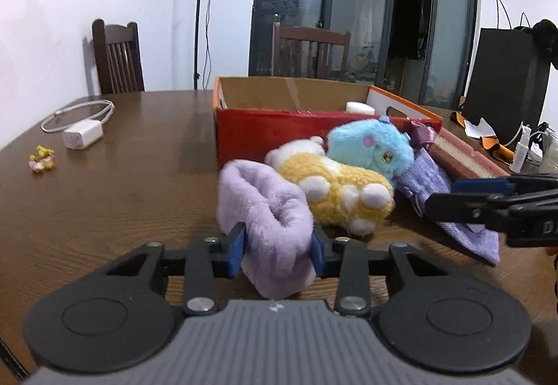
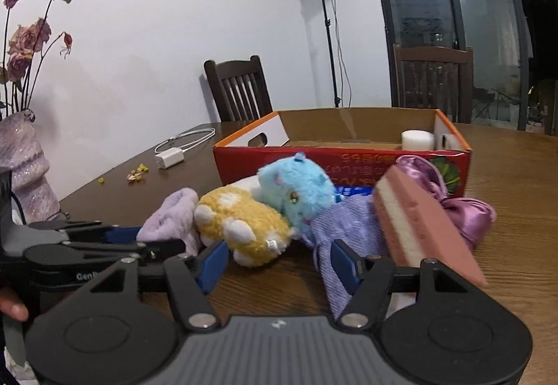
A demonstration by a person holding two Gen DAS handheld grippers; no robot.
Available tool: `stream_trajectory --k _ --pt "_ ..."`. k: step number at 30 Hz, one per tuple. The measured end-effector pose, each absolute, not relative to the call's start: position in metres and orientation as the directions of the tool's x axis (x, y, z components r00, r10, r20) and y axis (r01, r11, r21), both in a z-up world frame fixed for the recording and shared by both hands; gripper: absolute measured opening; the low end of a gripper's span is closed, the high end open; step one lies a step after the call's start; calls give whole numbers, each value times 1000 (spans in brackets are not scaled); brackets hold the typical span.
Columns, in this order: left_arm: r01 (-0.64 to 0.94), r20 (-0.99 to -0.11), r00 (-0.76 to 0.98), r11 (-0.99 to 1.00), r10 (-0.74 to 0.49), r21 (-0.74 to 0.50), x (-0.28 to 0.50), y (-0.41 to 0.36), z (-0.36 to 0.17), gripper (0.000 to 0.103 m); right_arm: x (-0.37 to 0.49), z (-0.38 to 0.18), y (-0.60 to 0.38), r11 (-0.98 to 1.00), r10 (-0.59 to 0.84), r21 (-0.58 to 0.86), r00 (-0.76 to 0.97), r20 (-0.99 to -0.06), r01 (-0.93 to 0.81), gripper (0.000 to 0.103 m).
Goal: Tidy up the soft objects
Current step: 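Reach the right gripper to the lilac fuzzy wristband and grasp it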
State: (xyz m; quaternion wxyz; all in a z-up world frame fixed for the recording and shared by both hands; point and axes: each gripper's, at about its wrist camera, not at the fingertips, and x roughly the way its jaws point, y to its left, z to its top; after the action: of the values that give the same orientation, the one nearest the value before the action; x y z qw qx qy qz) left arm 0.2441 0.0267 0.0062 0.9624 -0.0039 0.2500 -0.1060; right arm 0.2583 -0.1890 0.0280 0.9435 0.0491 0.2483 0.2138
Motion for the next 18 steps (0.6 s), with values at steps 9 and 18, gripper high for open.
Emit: stream_trajectory --k 9,18 --pt "448 -411 607 720 -680 -530 222 55 25 32 261 33 -193 911 411 166 790 -455 -378 65" --pt "320 -551 675 868 -491 -381 229 50 0 82 247 38 -223 890 457 245 763 -458 -385 65"
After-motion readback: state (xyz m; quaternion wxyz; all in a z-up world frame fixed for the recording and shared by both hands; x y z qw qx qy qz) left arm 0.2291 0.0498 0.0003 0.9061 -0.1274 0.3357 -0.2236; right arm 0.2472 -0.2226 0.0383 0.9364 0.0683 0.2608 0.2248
